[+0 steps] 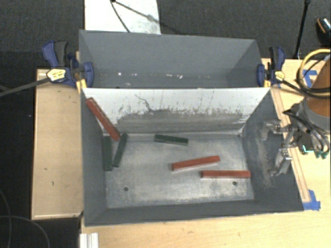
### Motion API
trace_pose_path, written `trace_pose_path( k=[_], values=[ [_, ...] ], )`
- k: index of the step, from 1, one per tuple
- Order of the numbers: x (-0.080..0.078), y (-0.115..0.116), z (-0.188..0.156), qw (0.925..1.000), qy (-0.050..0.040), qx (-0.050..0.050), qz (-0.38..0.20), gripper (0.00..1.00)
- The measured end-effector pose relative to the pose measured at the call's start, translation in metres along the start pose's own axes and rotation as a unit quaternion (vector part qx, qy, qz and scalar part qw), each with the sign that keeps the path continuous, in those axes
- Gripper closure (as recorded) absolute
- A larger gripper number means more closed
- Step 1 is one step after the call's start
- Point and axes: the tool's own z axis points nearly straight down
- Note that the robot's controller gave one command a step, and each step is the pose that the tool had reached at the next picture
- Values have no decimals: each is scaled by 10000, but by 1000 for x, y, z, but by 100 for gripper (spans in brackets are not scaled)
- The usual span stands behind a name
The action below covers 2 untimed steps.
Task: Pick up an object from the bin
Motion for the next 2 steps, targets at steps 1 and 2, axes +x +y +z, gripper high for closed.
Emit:
trace_pose_path(
  k=[1,2],
  values=[
    [-16,37,167,9992,-1,-6,-411,0],
    [-17,36,163,9991,-32,8,-432,100]
  ],
)
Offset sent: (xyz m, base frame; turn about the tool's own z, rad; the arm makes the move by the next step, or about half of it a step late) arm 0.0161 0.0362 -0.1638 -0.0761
